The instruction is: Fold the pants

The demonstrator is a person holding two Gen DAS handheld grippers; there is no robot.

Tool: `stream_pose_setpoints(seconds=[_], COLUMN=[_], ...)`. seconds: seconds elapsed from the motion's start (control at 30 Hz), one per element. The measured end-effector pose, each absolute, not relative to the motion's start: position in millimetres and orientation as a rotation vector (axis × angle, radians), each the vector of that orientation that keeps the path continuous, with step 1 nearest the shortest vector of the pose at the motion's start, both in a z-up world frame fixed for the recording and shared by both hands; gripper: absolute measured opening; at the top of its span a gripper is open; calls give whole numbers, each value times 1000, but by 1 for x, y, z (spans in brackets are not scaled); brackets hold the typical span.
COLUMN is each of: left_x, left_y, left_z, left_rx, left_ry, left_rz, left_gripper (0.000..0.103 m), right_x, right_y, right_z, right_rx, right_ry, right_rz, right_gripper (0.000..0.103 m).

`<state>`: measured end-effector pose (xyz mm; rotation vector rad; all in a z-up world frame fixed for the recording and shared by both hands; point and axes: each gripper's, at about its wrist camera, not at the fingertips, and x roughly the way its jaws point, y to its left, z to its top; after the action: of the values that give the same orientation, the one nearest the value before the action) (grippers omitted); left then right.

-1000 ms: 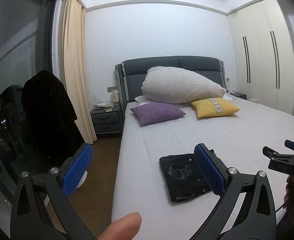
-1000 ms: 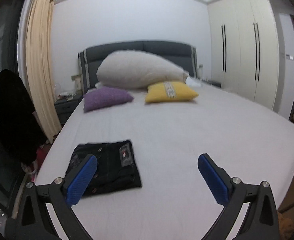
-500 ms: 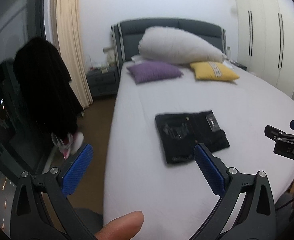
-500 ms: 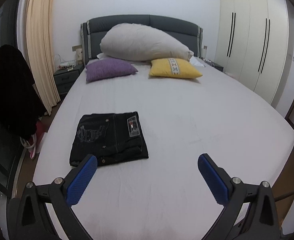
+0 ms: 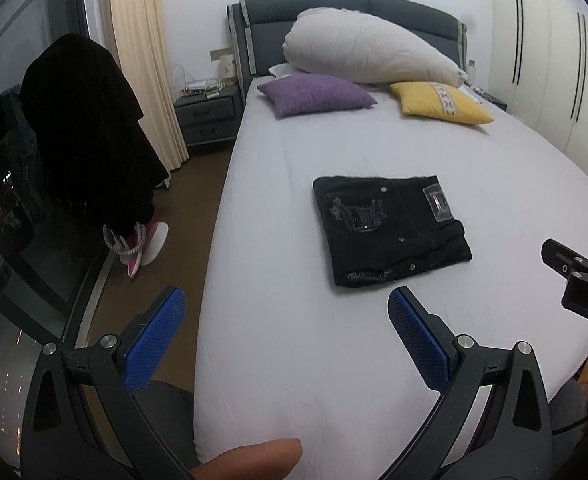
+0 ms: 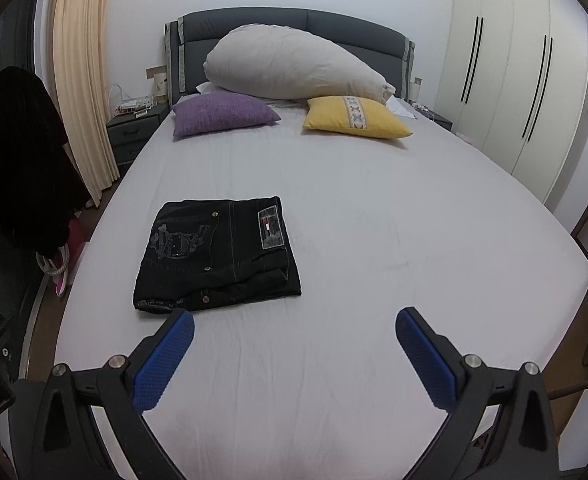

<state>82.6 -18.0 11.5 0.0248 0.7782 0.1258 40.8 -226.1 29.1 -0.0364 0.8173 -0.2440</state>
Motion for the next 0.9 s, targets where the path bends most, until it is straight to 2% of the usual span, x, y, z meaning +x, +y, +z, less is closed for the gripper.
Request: stream_pose_setpoints(seconds=[0.9], left_x=[96], left_y=[-16], left_z=[-9], left_rx=[-14], left_ry=[869], left_rz=[143], left_gripper=[103], right_x=[42], right_y=[-216], right_z=[19], right_rx=[-65], right_ry=[866], right_rz=[-216], right_gripper=[103])
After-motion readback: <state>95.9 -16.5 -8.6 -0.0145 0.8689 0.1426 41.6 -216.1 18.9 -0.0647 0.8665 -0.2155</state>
